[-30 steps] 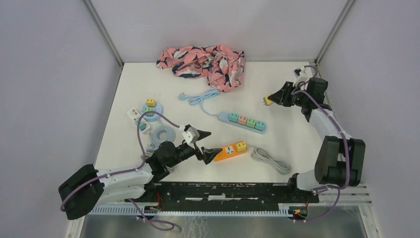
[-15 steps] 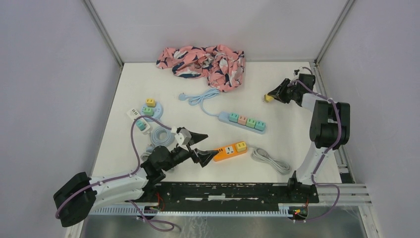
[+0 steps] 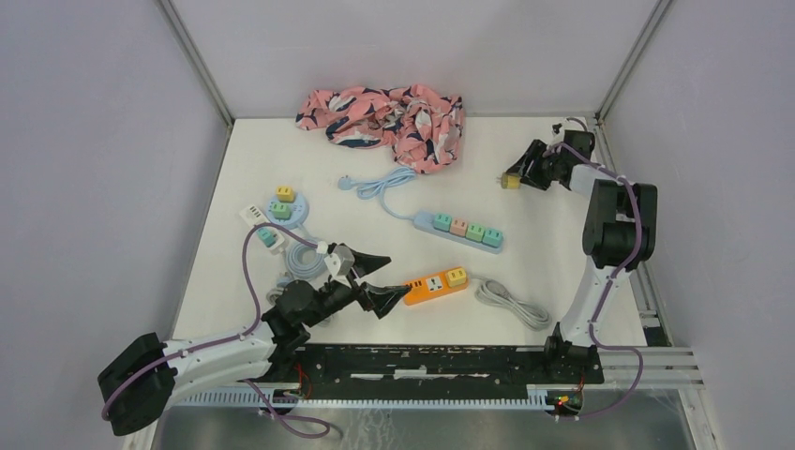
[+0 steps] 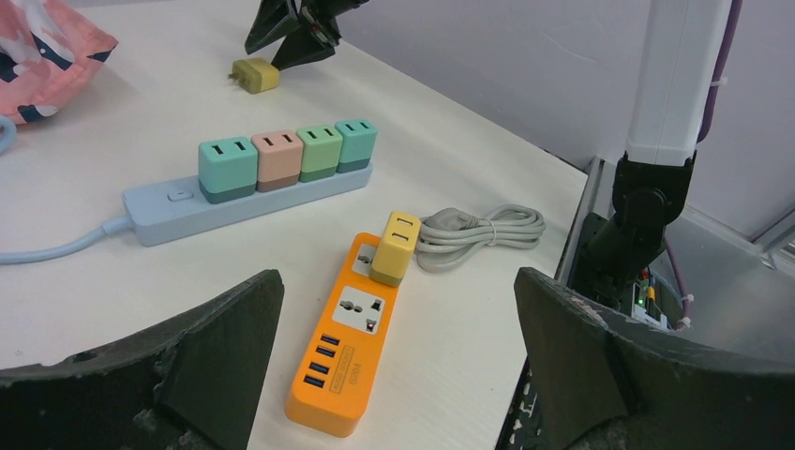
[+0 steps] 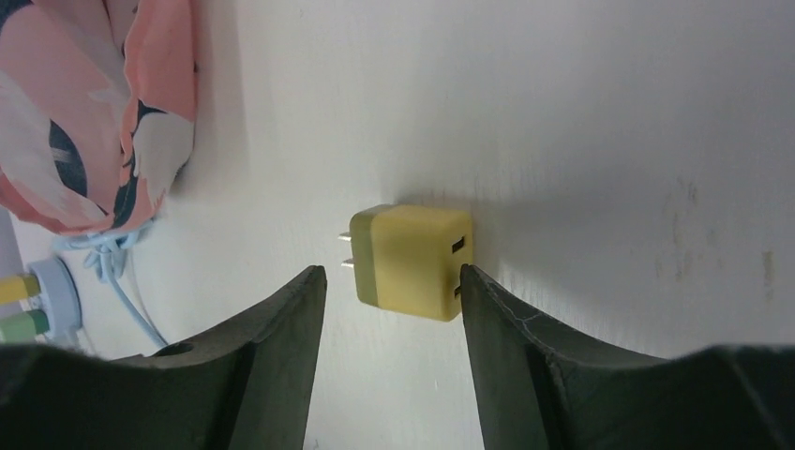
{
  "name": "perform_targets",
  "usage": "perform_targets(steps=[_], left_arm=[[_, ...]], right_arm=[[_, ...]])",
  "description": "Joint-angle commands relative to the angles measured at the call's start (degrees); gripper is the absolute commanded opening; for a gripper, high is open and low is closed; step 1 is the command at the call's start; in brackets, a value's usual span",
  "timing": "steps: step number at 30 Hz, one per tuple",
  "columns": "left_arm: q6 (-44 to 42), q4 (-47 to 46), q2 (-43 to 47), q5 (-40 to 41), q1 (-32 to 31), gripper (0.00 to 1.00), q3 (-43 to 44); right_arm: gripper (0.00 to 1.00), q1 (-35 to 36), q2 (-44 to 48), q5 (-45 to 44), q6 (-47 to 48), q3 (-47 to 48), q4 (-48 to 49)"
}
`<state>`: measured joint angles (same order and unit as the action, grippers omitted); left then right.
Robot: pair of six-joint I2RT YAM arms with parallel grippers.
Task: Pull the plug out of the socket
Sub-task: Place the plug at the center of the board.
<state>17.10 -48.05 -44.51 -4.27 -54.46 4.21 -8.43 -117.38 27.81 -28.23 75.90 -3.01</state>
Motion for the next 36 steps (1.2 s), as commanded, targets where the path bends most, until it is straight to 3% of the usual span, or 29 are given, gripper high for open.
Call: perform_targets(steps=[1, 6, 14, 22, 27, 30, 32, 36], left_arm=[[2.68, -2.09, -0.06, 0.90, 0.04, 0.99, 0.70], [3.04, -0.10, -0.23, 0.89, -0.04, 0.99, 2.05], [3.05, 2.83, -1.74, 0.61, 0.04, 0.99, 4.23], [3.79, 4.97, -3.13, -1.09, 0.07, 0.99, 7.03], [4.21, 5.95, -4.53, -1.36, 0.06, 0.99, 8.22], [4.17, 5.51, -5.01, -1.36, 0.14, 0.99, 8.45], [4.48, 4.82, -5.38, -1.50, 0.06, 0.99, 8.45], [4.34, 3.64, -7.06, -3.74, 0.09, 0.99, 8.96]], right_arm=[[0.61, -0.98, 6.83, 1.09, 9.14, 2.17, -3.79], [0.61, -2.25, 15.60, 6.95, 18.03, 0.33, -8.85], [0.60, -2.23, 30.95, 23.44, 32.54, -3.86, -18.28], [0.61, -1.59, 40.98, 38.26, 38.12, -4.42, -24.21], [0.75, 0.94, 45.26, 48.86, 46.60, -5.54, -31.80], [0.90, 3.06, 46.53, 55.14, 61.65, -6.82, -45.65], [0.99, 4.21, 47.28, 56.75, 70.38, -9.48, -49.88], [1.00, 5.08, 48.17, 57.93, 63.75, -16.50, -41.01]])
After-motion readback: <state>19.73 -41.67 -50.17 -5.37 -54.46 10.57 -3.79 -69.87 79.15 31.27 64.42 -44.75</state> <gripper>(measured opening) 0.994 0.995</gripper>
